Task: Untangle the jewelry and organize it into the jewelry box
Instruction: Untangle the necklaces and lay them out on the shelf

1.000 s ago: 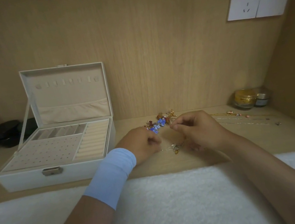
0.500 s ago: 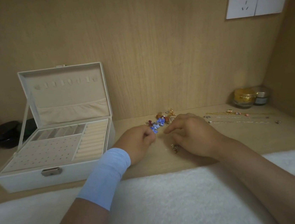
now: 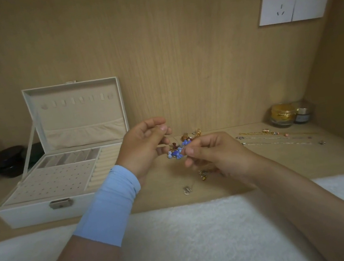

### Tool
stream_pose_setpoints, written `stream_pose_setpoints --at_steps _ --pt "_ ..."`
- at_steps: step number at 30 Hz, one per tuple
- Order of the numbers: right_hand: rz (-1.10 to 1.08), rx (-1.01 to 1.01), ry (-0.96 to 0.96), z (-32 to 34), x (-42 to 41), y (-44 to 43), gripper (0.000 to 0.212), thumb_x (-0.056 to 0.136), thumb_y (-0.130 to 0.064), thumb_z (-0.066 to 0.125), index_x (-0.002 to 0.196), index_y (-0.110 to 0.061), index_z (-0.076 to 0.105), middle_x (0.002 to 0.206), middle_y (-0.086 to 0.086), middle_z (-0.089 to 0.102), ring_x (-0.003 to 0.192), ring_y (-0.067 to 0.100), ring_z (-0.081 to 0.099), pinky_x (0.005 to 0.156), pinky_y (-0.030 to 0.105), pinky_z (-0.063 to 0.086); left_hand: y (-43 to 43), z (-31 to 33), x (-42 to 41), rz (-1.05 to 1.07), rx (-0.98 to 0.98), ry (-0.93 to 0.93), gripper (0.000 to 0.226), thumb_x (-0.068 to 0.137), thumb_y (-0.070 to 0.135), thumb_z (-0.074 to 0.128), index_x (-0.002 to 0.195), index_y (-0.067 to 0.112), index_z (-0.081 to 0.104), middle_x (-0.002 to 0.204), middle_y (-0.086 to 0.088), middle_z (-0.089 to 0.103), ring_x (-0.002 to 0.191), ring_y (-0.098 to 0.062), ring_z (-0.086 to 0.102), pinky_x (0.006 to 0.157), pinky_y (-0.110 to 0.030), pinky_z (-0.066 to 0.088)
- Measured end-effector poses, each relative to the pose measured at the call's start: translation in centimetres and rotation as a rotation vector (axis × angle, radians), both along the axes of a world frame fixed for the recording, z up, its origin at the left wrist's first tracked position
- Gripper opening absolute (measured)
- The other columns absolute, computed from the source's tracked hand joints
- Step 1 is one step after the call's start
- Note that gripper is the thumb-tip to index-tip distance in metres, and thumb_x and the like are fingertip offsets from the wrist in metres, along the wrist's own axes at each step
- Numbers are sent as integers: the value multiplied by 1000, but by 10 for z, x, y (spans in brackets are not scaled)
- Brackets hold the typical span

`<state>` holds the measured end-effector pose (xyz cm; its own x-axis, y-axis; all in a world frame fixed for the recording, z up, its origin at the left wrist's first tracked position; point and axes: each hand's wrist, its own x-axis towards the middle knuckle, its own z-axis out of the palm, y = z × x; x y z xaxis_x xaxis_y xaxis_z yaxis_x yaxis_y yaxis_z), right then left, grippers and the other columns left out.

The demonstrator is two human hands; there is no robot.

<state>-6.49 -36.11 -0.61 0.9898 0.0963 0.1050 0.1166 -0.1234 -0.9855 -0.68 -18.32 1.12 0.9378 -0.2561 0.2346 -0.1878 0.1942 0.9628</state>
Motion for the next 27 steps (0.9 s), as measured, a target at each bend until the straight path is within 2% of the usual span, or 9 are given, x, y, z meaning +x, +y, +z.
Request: stream_pose_setpoints --at_steps 3,6,10,14,17,19,21,24,27 --pt "-36 27 -8 4 -4 -1 15 95 -4 62 95 7 72 90 23 72 53 7 61 44 8 40 0 -3 1 41 58 -24 9 95 6 58 97 13 64 72 3 69 63 -10 62 59 -24 55" --pt "-62 -15 -51 3 -3 -2 18 95 -2 62 95 12 72 81 15 73 52 1 61 48 9 43 1 -6 2 76 113 -63 10 94 5 60 94 12 66 71 1 70 61 -11 63 58 -25 57" --pt "-160 -158 -94 -2 1 -7 16 94 -9 67 87 -1 79 56 -8 67 47 -1 54 47 10 40 3 -11 5 118 266 -145 14 93 6 62 90 18 68 73 1 71 59 -9 62 60 -25 56" --pt "-204 -354 -136 -9 4 -11 16 92 -26 70 79 -22 80 56 5 59 53 16 47 53 28 40 4 -14 6 109 394 -214 16 93 9 61 89 23 67 71 4 70 57 -10 59 61 -26 54" --pt "-245 -438 -161 -11 6 -13 16 92 -32 68 82 -26 78 66 6 71 54 24 55 52 31 46 8 -17 8 44 581 -251 18 95 12 58 91 28 65 71 8 67 58 -11 55 65 -29 51" --pt "-255 -446 -168 -10 7 -13 19 93 -31 67 81 -23 78 73 4 75 57 19 61 57 34 51 9 -19 8 16 679 -259 21 96 15 56 91 33 64 71 12 66 61 -7 54 70 -25 48" --pt "-242 -397 -152 -8 6 -12 22 96 -25 65 79 -17 77 74 -2 75 57 5 59 56 25 49 8 -20 6 40 764 -287 22 97 17 53 93 35 66 82 15 65 68 4 53 70 -9 39" --pt "-105 -280 -132 -6 3 -8 26 99 -16 60 79 -9 76 74 -1 75 59 3 58 57 15 44 -5 -20 -1 22 668 -262 14 95 24 59 99 30 71 102 15 69 88 5 59 82 -6 40" --pt "-48 -193 -108 -7 2 -7 29 99 -16 61 84 4 74 70 4 73 60 6 62 59 14 46 -16 -21 -8 -95 461 -107 14 85 25 74 98 19 75 85 -1 76 79 -9 67 83 -27 52"
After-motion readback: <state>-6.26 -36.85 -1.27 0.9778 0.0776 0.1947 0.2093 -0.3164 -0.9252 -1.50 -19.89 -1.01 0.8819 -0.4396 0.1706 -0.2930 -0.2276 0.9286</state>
